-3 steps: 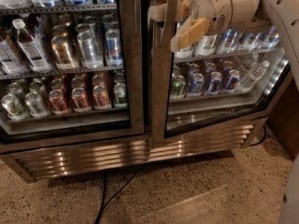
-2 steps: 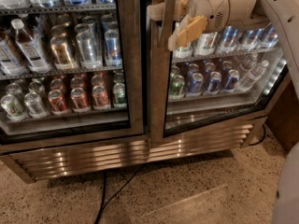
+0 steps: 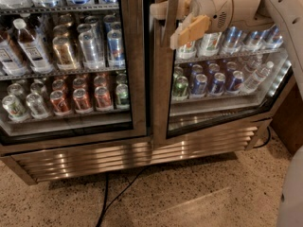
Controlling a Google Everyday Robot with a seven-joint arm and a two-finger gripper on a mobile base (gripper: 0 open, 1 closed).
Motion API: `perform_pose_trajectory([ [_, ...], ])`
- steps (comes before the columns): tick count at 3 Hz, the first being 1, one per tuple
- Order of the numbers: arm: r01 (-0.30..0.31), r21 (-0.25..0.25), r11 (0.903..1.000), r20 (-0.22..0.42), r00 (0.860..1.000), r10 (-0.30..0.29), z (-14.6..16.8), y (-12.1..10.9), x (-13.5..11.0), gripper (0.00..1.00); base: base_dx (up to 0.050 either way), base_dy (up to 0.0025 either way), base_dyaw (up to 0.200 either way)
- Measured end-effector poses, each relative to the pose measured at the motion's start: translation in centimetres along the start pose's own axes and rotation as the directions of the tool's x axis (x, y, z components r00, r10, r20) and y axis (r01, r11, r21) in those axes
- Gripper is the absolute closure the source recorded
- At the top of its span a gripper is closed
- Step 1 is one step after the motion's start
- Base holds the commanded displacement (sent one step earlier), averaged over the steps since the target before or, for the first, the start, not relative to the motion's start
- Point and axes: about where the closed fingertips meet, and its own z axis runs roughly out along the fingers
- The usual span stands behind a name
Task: Open right fridge door
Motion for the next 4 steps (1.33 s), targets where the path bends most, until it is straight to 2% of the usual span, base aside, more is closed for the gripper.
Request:
perform_pose_trajectory([
  [2,-0.006,0.018,0.9998,0.005,1.0,0.006,0.15,-0.14,0.06,0.0,0.0,0.0,0.0],
  [4,-0.006,0.018,0.9998,0.005,1.0,0.006,0.15,-0.14,0.06,0.43,0.0,0.0,0.0],
])
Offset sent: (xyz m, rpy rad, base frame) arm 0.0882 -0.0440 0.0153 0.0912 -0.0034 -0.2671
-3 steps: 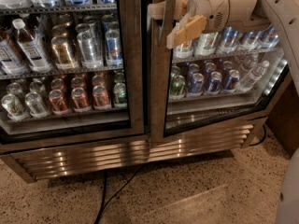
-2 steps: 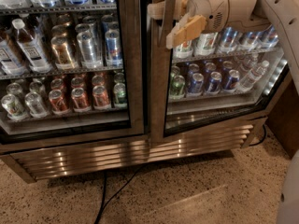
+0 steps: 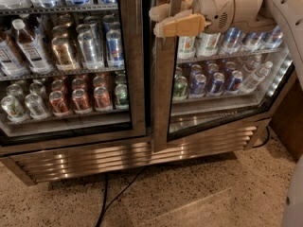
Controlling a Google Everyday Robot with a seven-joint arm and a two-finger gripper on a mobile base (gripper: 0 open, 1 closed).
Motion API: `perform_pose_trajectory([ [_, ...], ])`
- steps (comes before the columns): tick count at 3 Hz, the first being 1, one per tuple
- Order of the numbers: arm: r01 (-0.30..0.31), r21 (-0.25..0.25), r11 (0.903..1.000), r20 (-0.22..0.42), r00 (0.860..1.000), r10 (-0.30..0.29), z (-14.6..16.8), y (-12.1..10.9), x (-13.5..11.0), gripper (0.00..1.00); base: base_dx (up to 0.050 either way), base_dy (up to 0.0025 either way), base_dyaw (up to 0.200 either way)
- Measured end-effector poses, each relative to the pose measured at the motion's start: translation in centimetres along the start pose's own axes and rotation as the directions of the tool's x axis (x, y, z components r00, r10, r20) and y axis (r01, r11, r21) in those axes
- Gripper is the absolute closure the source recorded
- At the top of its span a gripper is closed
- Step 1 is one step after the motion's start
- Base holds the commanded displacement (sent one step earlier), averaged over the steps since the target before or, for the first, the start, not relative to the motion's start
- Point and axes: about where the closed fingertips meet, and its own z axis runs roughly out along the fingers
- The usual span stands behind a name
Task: Open right fridge door
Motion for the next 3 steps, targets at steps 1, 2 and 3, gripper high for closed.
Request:
perform_pose_trajectory([
  [1,0.0,0.0,1.0,0.0,1.0,0.0,0.0,0.0,0.0,0.38,0.0,0.0,0.0],
  [2,0.0,0.0,1.0,0.0,1.0,0.0,0.0,0.0,0.0,0.3,0.0,0.0,0.0],
  [3,0.0,0.002,1.0,0.001,1.0,0.0,0.05,-0.05,-0.01,0.27,0.0,0.0,0.0],
])
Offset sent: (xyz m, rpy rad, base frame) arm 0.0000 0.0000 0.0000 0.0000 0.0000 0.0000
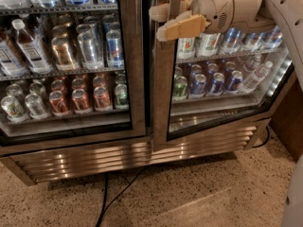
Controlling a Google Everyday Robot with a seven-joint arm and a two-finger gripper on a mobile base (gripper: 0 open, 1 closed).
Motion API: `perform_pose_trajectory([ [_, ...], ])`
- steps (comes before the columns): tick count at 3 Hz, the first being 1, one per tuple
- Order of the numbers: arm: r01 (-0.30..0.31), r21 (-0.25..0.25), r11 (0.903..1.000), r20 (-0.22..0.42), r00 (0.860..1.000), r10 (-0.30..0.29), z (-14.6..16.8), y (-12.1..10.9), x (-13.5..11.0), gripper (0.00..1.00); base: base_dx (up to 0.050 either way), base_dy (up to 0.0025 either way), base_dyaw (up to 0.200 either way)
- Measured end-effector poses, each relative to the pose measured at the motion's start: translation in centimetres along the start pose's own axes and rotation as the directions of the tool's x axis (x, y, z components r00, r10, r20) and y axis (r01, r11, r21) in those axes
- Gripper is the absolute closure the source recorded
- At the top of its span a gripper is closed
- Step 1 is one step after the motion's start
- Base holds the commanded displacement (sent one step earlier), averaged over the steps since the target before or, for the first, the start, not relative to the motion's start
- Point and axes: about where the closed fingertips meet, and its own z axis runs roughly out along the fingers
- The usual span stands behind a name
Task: Open right fridge door
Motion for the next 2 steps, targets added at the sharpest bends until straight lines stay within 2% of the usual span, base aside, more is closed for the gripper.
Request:
perform_pose_trajectory([
  [1,0.0,0.025,0.9997,0.001,1.0,0.0,-0.47,-0.36,0.05,0.22,0.0,0.0,0.0],
  [2,0.001,0.051,0.9987,0.005,1.0,-0.001,-0.9,-0.56,-0.01,0.27,0.0,0.0,0.0],
])
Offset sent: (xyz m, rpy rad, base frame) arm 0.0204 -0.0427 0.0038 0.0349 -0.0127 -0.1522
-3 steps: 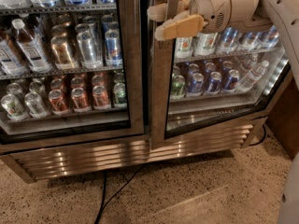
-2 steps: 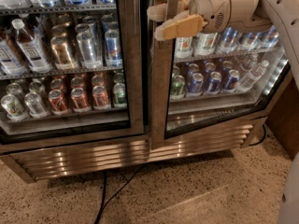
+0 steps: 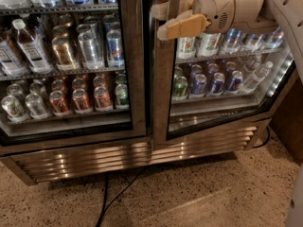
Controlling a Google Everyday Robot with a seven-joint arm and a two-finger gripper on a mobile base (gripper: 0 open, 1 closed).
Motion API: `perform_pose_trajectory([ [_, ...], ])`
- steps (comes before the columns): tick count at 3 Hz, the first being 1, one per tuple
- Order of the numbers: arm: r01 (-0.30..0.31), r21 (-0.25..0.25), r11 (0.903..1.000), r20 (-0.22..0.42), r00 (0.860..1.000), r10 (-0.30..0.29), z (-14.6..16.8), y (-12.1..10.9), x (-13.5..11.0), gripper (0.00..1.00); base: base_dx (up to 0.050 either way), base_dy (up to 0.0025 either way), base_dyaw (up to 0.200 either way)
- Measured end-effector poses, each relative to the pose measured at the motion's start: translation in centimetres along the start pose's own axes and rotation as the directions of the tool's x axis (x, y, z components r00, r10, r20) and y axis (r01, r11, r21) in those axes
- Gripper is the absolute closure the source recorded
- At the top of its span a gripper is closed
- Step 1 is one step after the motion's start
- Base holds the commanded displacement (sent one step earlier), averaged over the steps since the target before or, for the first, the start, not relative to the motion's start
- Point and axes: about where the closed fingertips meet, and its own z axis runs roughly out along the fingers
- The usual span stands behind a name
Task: Open right fridge door
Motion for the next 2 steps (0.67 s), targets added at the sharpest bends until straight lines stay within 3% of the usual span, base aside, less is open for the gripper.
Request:
perform_pose_trajectory([
  [2,0.0,0.028,0.9996,0.019,1.0,0.0,-0.26,0.09,0.05,0.3,0.0,0.0,0.0],
])
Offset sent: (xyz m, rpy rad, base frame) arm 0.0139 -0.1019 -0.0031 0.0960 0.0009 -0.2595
